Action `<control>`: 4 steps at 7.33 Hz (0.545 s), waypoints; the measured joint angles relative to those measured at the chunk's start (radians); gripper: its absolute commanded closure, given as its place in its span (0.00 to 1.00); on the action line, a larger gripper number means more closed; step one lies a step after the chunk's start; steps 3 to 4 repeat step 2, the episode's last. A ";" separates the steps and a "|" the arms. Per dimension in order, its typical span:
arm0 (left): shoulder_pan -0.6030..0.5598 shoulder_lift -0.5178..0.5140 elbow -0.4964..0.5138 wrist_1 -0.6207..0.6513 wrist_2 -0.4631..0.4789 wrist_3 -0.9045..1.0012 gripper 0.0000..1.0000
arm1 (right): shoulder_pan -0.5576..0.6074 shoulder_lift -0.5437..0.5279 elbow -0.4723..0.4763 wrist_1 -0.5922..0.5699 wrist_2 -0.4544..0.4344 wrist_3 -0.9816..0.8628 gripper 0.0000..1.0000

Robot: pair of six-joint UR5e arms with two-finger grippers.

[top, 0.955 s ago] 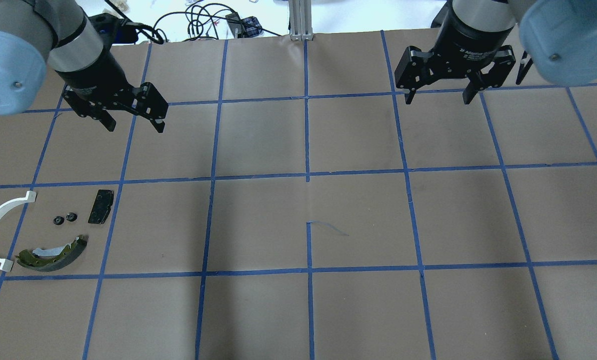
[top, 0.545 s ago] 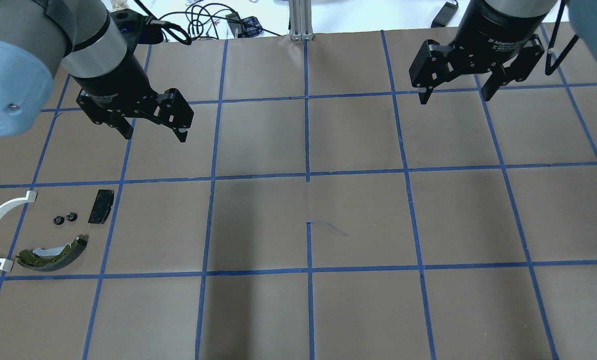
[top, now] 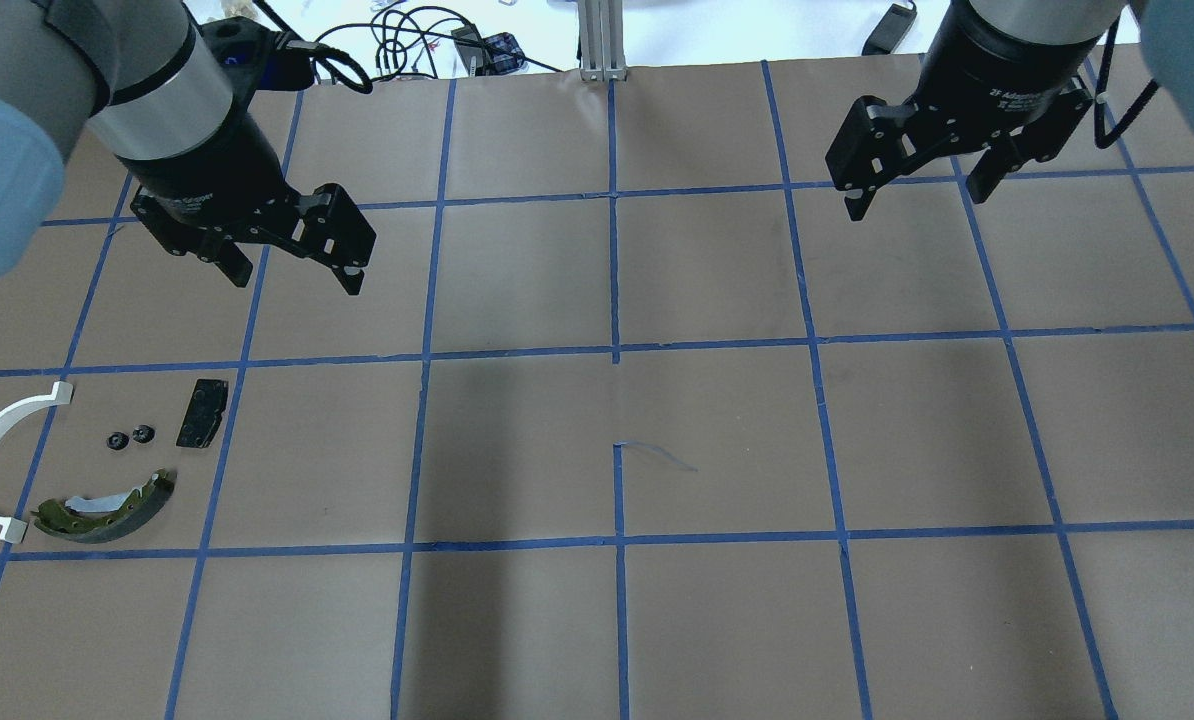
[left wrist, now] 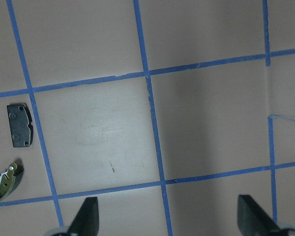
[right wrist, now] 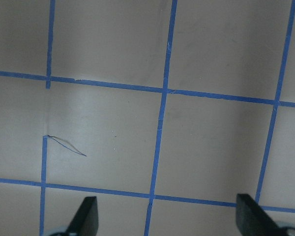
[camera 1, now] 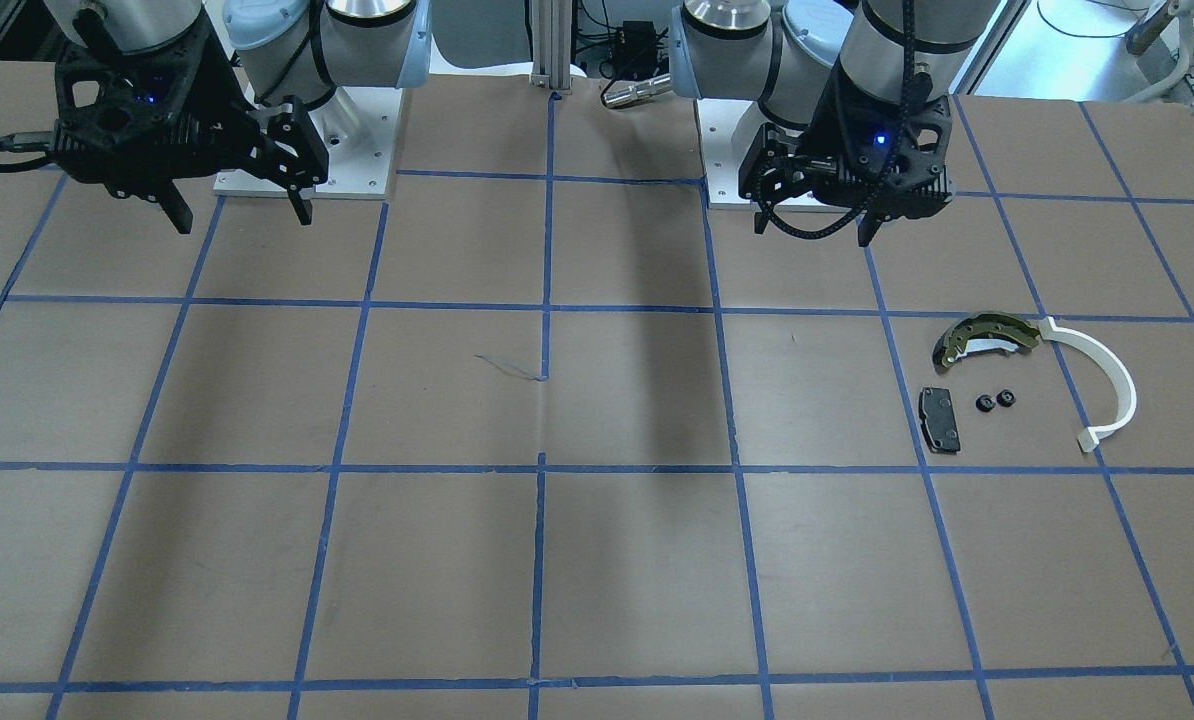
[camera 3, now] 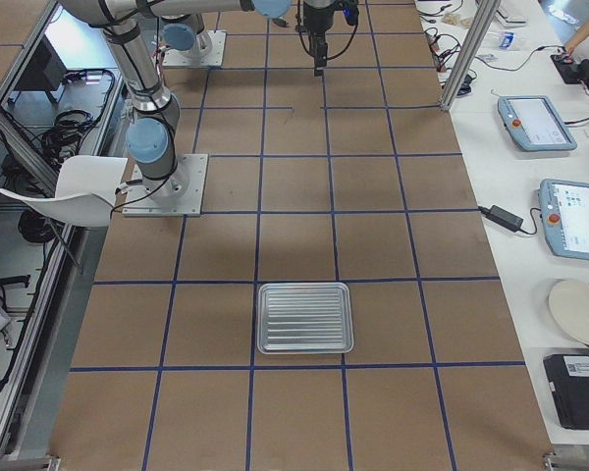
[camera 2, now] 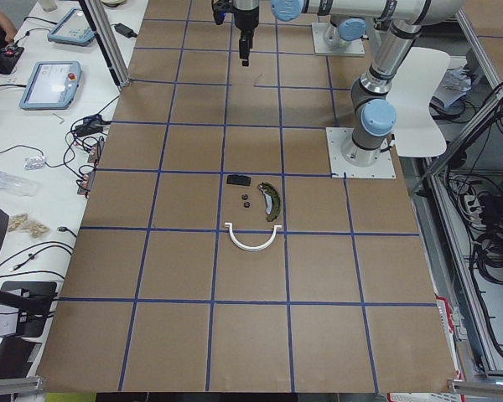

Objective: Place bearing gear from tray to pile

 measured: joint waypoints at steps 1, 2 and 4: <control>0.019 0.001 -0.002 -0.001 -0.002 0.010 0.00 | -0.004 0.003 0.002 -0.008 0.002 -0.001 0.00; 0.027 0.003 -0.003 -0.003 -0.002 0.015 0.00 | -0.006 0.005 0.002 -0.022 0.001 -0.002 0.00; 0.027 0.003 -0.003 -0.003 -0.002 0.015 0.00 | -0.006 0.005 0.002 -0.022 0.001 -0.002 0.00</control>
